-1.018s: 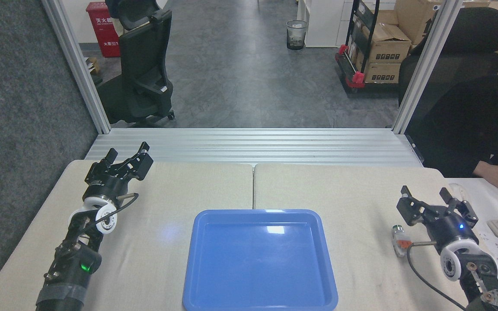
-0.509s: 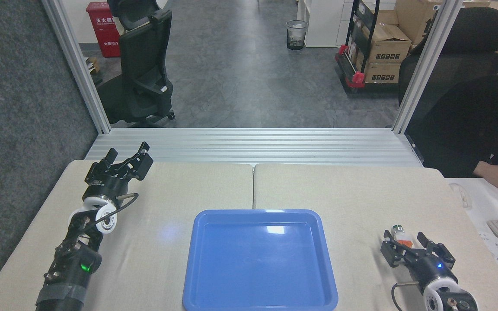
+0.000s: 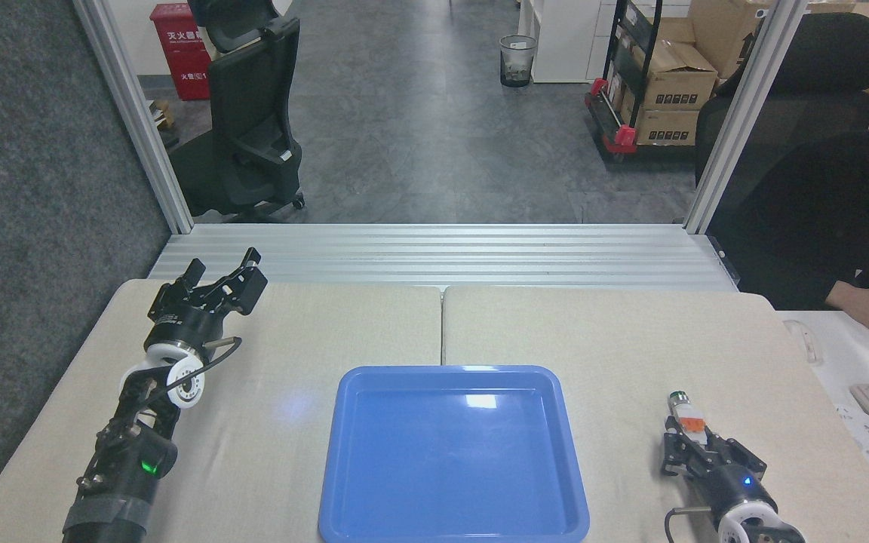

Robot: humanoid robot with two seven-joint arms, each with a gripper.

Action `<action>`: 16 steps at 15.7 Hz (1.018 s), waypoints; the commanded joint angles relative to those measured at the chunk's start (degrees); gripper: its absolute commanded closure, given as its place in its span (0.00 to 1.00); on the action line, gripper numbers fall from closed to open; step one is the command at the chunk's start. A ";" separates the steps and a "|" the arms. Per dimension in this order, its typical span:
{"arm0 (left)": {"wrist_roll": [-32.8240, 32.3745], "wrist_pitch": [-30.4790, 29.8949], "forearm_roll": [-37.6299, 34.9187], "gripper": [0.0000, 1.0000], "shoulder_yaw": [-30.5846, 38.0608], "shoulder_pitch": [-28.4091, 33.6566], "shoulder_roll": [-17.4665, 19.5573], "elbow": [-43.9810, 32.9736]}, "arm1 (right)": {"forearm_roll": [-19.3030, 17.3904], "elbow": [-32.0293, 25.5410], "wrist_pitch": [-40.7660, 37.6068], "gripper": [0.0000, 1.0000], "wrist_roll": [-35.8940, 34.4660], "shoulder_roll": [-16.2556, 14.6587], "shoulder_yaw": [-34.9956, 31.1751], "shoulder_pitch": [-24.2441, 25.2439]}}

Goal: Pick up switch part and place in tray
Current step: 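Carry the switch part with the right gripper over the blue tray and lower it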

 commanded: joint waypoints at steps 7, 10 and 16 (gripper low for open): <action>0.01 -0.02 0.00 0.00 -1.32 0.00 -0.01 0.00 | 9.00 -37.02 10.12 1.00 7.13 15.81 15.95 0.18; 0.01 -0.02 0.00 0.00 -1.32 0.00 -0.01 0.00 | 15.07 -37.03 21.16 1.00 8.79 16.35 30.11 4.22; 0.01 -0.02 0.00 0.00 -1.32 0.00 -0.01 0.00 | 15.08 -30.96 35.61 1.00 13.29 16.44 40.08 4.41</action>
